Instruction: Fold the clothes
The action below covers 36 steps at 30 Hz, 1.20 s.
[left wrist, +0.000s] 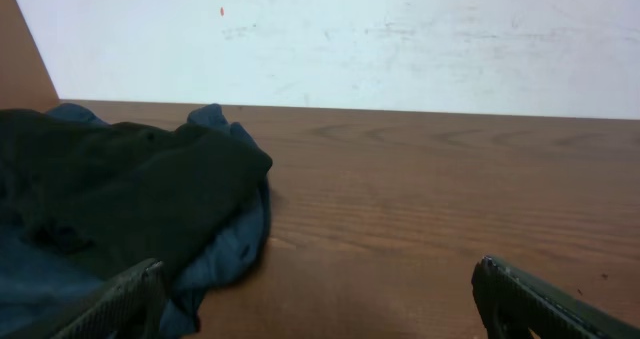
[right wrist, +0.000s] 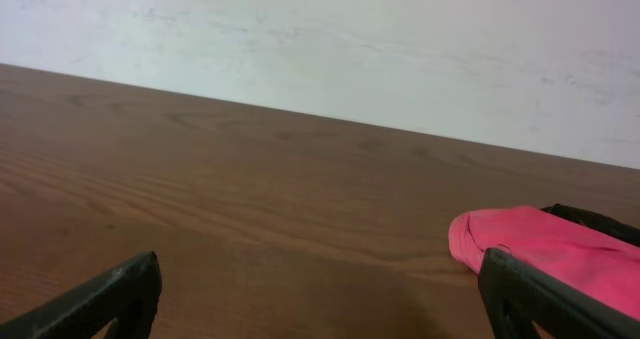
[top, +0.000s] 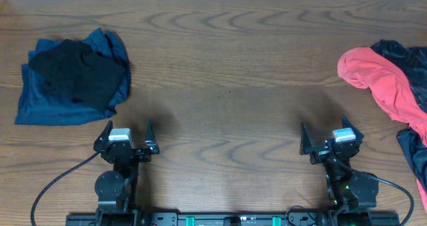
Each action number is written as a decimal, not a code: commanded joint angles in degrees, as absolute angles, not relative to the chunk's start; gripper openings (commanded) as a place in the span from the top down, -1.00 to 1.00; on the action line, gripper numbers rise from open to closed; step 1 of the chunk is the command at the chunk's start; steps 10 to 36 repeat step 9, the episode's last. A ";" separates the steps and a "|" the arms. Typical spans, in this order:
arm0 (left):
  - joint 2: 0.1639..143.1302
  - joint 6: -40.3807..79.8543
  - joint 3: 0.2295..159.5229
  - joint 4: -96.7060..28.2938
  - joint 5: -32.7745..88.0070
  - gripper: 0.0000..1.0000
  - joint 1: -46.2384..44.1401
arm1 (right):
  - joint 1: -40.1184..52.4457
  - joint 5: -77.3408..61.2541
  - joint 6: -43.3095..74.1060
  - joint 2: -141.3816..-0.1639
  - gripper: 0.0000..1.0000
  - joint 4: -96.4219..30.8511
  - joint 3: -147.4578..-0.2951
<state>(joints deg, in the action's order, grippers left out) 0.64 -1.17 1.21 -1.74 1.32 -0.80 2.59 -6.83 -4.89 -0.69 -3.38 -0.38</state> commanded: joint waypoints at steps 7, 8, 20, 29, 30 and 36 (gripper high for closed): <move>0.30 -1.26 0.23 -4.03 0.82 -0.96 -0.78 | 3.07 -7.07 -5.65 -0.49 -0.98 -3.62 -0.32; 0.30 -1.26 0.23 -4.03 0.82 -0.96 -0.78 | 3.07 -7.07 -5.63 -0.49 -0.98 -3.62 -0.32; 0.30 -1.26 0.23 -4.01 0.82 -0.96 -0.78 | 3.07 -7.09 -5.63 -0.49 -0.99 -3.62 -0.32; 0.30 -1.26 0.23 -4.01 0.82 -0.96 -0.78 | 3.07 -7.09 -5.63 -0.49 -0.99 -3.62 -0.32; 0.30 -1.26 0.23 -4.01 0.82 -0.96 -0.78 | 3.07 -7.09 -5.63 -0.49 -0.99 -3.62 -0.32; 0.30 -1.26 0.23 -4.01 0.82 -0.96 -0.78 | 3.07 -7.09 -5.63 -0.49 -0.99 -3.62 -0.32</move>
